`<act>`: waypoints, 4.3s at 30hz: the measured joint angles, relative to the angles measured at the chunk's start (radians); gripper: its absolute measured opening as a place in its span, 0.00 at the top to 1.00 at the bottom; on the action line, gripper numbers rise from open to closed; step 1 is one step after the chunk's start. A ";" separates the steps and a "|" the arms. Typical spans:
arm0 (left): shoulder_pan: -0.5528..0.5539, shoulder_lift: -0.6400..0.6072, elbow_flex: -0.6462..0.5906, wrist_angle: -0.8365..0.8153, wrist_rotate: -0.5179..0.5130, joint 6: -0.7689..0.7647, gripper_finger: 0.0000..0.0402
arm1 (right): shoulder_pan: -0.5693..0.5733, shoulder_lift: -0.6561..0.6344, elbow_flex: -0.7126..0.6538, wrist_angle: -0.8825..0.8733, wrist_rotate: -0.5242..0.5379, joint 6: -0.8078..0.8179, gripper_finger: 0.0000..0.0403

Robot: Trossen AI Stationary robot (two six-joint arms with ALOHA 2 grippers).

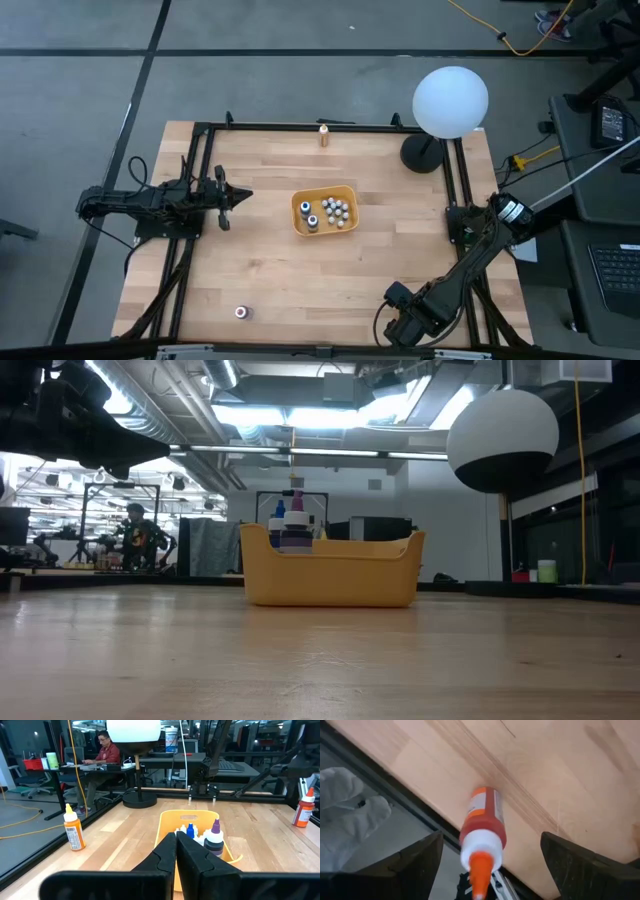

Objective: Pick & Place food coloring
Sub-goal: Put the orange food coloring bottle into the yellow bin

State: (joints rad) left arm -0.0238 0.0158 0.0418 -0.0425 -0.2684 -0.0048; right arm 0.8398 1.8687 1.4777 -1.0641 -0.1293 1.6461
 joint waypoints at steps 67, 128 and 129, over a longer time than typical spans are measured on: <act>0.000 0.000 0.000 0.000 0.000 0.000 0.97 | -0.515 0.020 0.536 -0.508 -0.016 -0.933 0.68; 0.000 0.000 0.000 0.000 0.000 0.000 0.98 | -0.923 0.396 0.871 -0.443 0.160 -2.097 0.69; 0.000 0.000 0.000 0.000 0.000 0.000 0.98 | -0.921 0.395 0.862 -0.427 0.157 -2.097 0.69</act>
State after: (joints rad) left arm -0.0237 0.0154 0.0418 -0.0424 -0.2684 -0.0046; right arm -0.0808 2.2632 2.3402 -1.4915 0.0280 -0.4511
